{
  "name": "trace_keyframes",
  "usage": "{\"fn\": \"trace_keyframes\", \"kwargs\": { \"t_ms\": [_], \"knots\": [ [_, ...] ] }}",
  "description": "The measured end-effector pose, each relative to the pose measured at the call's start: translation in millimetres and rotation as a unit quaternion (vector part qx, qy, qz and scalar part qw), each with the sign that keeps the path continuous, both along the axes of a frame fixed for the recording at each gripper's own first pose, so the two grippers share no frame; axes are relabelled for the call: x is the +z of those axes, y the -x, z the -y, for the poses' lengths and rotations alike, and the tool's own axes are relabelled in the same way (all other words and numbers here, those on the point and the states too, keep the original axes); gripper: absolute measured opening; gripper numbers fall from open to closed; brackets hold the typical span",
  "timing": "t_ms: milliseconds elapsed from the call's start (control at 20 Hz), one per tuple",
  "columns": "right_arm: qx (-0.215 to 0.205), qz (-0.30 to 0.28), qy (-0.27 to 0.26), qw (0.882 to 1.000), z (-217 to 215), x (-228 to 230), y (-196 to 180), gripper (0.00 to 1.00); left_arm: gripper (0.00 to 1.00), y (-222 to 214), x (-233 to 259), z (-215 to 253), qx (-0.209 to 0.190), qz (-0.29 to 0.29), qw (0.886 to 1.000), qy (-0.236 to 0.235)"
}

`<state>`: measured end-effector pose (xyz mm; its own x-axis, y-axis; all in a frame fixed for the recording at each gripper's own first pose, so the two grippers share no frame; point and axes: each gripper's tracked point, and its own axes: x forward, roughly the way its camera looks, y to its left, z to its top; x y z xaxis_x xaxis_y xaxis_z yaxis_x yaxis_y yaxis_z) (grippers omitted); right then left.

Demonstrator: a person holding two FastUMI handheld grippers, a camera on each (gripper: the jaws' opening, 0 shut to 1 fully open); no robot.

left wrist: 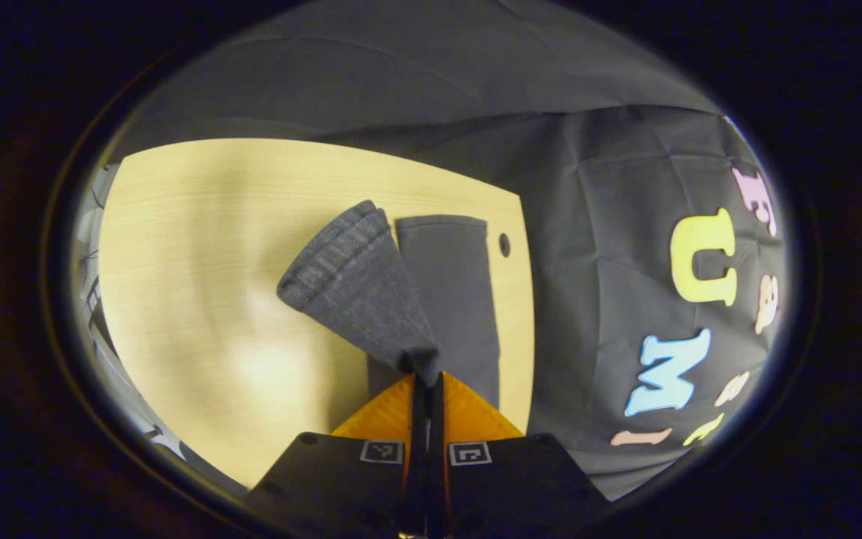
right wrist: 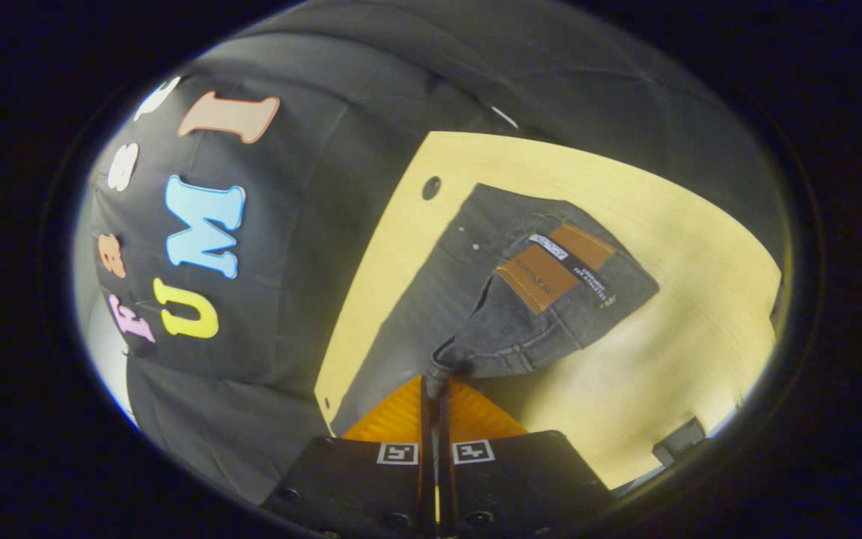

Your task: Grasp the waist and the cuffs of the jeans and fold them to make the two legs overlap; first hold the waist and fold one-third of the jeans toward the cuffs, then hold the cuffs and fold the remaining one-third in the same direction to finish folding.

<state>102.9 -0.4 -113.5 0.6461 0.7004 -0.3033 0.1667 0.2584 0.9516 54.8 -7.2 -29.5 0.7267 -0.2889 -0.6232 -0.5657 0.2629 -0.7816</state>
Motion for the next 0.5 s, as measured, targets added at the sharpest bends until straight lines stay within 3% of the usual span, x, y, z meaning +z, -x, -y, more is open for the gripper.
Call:
{"fn": "trace_keyframes", "kwargs": {
  "t_ms": [200,500],
  "knots": [
    [-0.006,0.008,-0.039,0.999,-7.5,34.7,-61.2,0.01,0.08,-63.8,14.3,8.5,-0.007,0.017,1.000,-0.012],
    [-0.011,0.012,-0.041,0.999,-36.4,33.6,-139.5,0.02,0.08,-146.8,-4.2,9.0,-0.008,0.038,0.997,-0.063]
  ]
}}
